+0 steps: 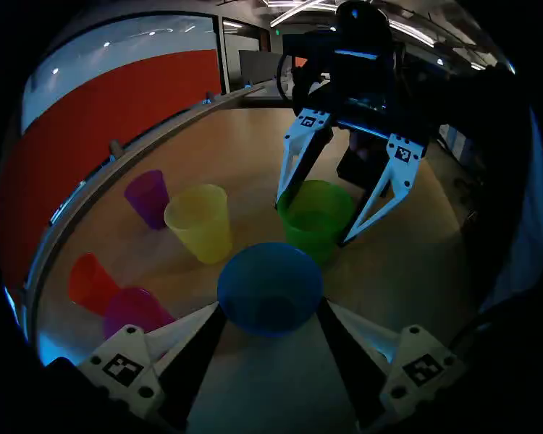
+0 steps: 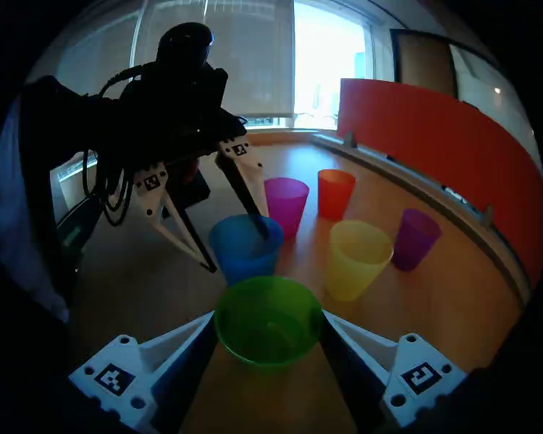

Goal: Pour water

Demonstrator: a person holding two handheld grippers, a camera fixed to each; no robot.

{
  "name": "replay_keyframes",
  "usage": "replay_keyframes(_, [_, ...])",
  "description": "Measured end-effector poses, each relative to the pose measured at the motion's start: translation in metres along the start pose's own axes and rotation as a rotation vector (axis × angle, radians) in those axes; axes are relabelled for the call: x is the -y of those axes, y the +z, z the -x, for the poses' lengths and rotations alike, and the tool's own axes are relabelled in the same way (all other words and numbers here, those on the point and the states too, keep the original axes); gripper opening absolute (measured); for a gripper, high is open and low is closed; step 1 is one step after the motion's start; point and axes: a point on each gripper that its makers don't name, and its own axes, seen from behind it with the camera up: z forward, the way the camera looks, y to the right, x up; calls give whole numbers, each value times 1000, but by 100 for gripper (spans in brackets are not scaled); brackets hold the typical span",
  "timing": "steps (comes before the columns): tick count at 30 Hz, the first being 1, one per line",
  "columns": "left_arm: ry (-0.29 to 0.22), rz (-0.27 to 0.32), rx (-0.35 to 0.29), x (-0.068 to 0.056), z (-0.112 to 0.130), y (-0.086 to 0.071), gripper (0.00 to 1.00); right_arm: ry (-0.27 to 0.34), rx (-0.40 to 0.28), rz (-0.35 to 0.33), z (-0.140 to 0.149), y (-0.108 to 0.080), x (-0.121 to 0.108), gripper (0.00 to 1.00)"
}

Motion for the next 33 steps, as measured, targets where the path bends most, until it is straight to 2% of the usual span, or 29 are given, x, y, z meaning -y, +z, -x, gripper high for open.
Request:
replay_keyframes(5, [9,-3,16,0,4,2,89,12,-3,1,2,-1,0,93])
replay_keyframes(13, [-13,-2,29,2,6,0,90,27,-6,0,4,-3,1,94])
replay_keyframes(19, [-15,-17,39,3,9,-4,90,51,0,19,11,-7,-2,100])
replay_keyframes(26, [-15,-42,47,3,12,-14,90,62,1,50,18,-20,-3,100])
replay_keyframes(33, [-19,-74,67,1,15,-31,90,77,-9,89,22,-37,-2,100])
